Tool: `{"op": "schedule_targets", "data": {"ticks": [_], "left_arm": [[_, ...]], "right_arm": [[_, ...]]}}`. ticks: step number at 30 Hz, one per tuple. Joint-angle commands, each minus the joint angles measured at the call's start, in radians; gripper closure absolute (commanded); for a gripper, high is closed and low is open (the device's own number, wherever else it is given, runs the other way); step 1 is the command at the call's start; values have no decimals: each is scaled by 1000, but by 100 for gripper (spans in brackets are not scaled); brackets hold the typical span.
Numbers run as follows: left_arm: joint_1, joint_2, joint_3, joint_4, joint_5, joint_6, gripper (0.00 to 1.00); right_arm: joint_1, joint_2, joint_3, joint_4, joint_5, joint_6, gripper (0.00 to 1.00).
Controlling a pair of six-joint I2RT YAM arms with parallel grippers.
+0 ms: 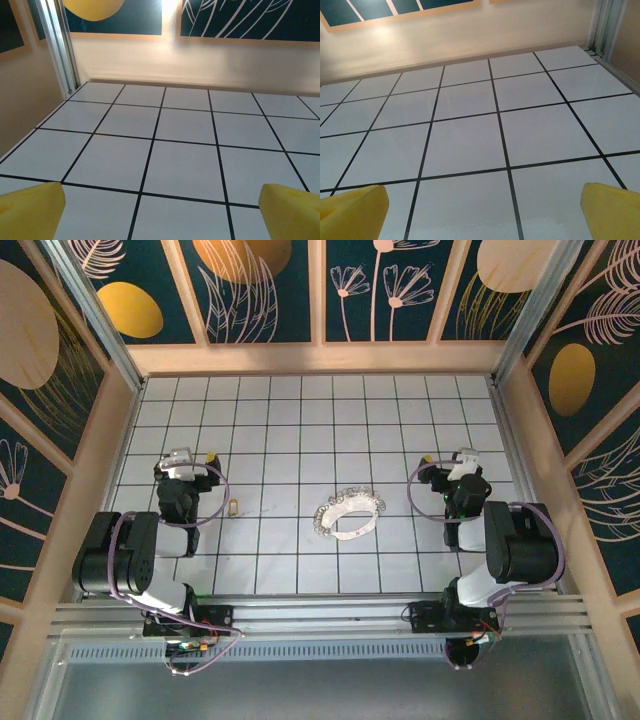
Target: Put the keys on the keyring
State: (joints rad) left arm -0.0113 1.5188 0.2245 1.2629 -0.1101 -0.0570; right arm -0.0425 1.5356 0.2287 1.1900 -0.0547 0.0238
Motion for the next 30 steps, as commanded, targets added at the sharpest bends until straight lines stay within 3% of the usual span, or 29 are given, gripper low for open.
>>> {"op": "schedule_targets", "data": {"ticks": [1, 24, 30], "left_arm": [[5, -1, 12, 9, -7, -14, 1], [5, -9, 12, 2, -7, -14, 2], [5, -99, 69, -173, -41, -26, 1]], "right_arm": [[-7, 4, 13, 40, -20, -14, 1], [-13, -14, 6, 44, -11, 2, 1], [-15, -204, 50, -195, 58, 37, 1]]}}
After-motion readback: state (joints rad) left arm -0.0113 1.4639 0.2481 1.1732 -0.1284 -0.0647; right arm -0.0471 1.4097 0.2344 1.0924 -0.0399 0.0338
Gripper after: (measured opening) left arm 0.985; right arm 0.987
